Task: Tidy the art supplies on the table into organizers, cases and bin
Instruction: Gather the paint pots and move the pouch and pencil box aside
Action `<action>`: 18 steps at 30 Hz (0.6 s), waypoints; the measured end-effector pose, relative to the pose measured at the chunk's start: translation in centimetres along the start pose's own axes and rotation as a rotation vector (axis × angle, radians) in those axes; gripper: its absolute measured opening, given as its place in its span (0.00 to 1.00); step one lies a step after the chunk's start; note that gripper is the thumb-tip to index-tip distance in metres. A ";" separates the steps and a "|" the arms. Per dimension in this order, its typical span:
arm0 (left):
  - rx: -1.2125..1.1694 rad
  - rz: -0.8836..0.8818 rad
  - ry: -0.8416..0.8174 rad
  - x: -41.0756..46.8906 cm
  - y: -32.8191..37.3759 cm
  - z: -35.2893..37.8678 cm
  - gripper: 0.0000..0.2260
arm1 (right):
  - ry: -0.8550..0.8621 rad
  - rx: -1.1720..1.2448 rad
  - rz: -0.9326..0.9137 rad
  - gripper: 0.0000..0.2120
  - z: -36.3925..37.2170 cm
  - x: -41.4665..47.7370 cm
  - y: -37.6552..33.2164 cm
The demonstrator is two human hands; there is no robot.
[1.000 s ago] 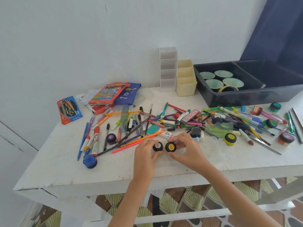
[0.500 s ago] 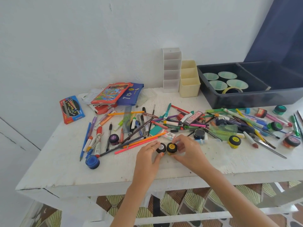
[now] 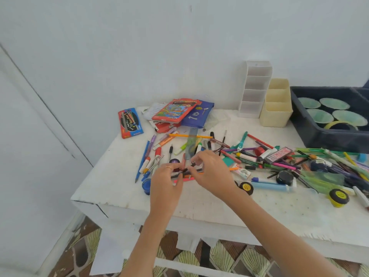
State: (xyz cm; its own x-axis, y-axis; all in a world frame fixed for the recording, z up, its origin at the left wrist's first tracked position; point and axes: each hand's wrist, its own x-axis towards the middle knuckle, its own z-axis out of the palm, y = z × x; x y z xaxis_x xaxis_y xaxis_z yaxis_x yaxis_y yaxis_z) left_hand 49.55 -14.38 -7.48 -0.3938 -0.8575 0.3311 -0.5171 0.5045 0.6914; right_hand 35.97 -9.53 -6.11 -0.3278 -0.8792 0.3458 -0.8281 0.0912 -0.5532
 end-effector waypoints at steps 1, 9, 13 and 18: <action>0.045 -0.004 0.028 0.0 -0.5 -0.5 0.12 | -0.019 0.015 -0.013 0.08 0.9 0.6 -0.3; 0.281 -0.154 0.036 -1.2 -4.3 -3.2 0.20 | -0.180 -0.063 0.062 0.21 5.5 3.6 -2.1; 0.243 -0.228 -0.024 -1.5 -5.3 -3.5 0.22 | -0.194 -0.049 0.114 0.20 6.7 3.7 -1.7; 0.077 -0.249 0.013 -1.9 -5.6 -3.5 0.19 | -0.152 0.018 0.102 0.18 6.8 3.5 -1.1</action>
State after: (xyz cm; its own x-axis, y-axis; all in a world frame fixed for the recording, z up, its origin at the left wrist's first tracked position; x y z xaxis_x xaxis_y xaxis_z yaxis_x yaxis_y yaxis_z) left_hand 55.85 -15.97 -9.74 -0.2379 -0.9571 0.1653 -0.6532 0.2836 0.7021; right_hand 38.88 -15.91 -9.45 -0.3359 -0.9265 0.1699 -0.7853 0.1759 -0.5937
